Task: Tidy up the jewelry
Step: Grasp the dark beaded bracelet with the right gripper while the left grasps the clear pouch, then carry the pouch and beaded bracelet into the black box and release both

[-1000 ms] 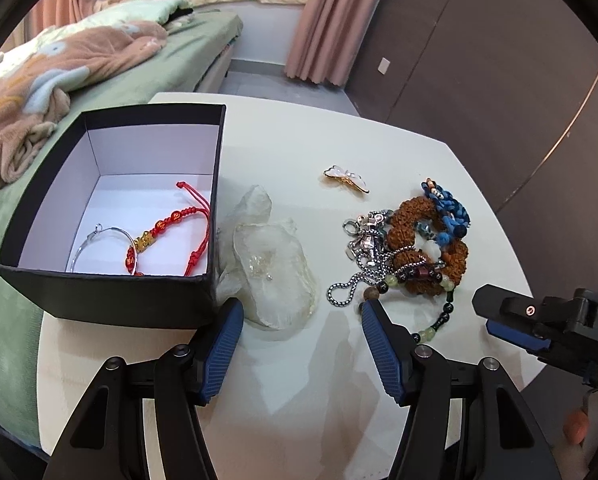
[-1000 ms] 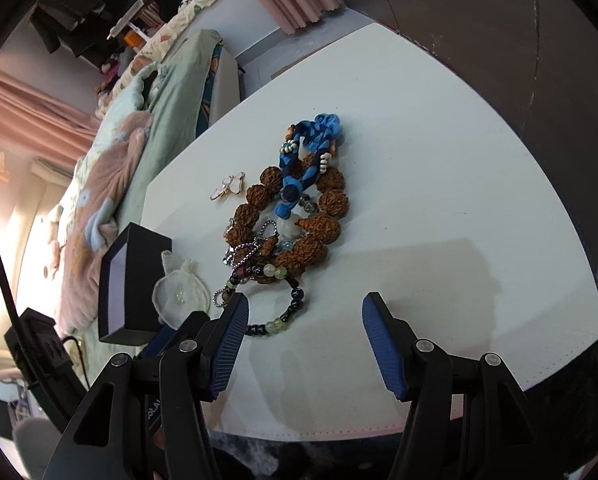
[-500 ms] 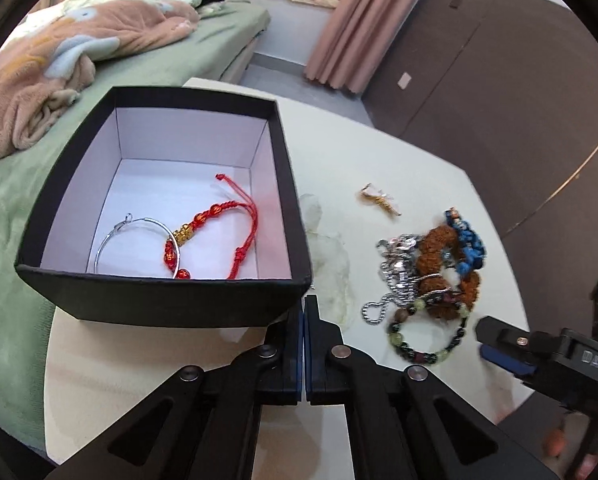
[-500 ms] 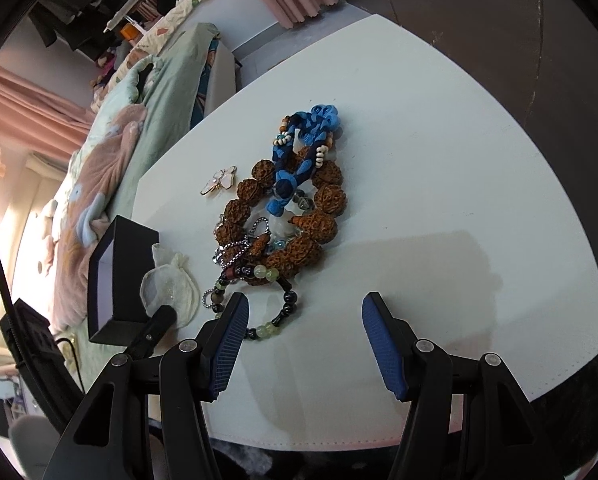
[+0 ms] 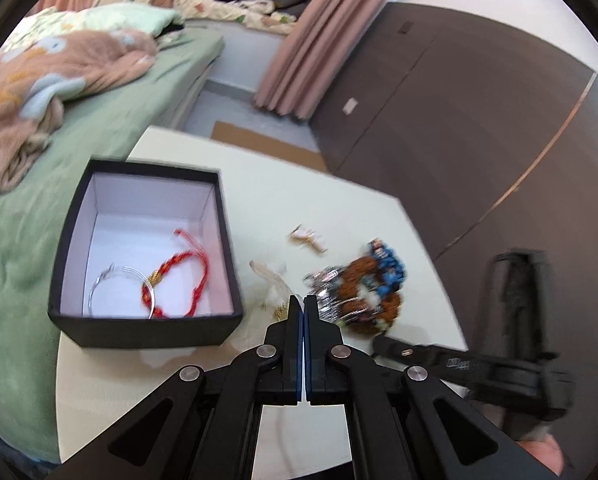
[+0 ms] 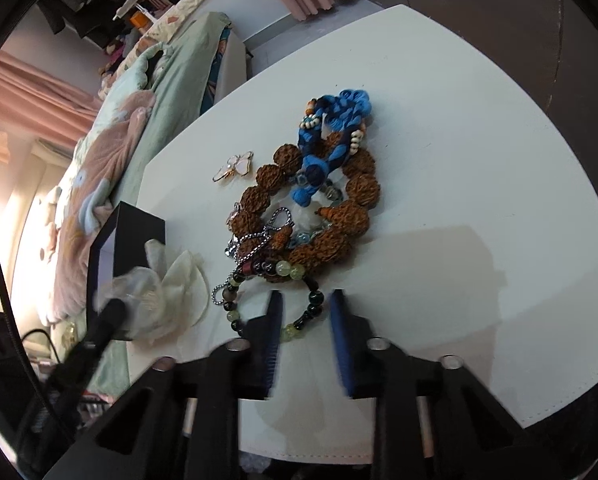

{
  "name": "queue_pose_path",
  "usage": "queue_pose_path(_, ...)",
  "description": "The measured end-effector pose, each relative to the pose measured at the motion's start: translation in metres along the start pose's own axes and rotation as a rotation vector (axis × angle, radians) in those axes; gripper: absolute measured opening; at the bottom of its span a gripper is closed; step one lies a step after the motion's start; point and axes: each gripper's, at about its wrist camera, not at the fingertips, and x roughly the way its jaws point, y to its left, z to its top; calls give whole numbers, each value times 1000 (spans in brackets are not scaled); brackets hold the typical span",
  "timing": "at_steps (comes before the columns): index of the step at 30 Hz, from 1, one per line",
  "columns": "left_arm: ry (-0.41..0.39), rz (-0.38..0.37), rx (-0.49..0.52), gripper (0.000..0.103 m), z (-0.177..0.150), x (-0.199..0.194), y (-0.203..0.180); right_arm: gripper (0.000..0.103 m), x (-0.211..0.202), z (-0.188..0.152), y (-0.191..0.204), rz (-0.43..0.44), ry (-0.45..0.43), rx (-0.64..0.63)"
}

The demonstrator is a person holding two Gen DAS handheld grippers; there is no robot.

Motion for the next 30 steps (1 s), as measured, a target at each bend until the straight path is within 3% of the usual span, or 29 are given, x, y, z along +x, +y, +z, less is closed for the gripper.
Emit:
queue_pose_path(2,-22,-33,15,0,6,-9,-4,10,1,1,0,-3,-4,4)
queue_pose_path(8,-82,-138,52,0,28,-36,-11,10,-11,1,7,41,-64,-5)
queue_pose_path(15,-168,-176,54,0,53,-66,0,10,-33,1,14,94,-157,-16)
queue_pose_path(22,-189,-141,11,0,72,-76,28,10,-44,0,32,143,-215,-44)
queue_pose_path(26,-126,-36,-26,0,74,-63,43,10,-47,-1,50,189,-242,-78)
queue_pose_path(30,-38,14,-61,0,73,-47,58,9,-44,-1,67,240,-253,-107)
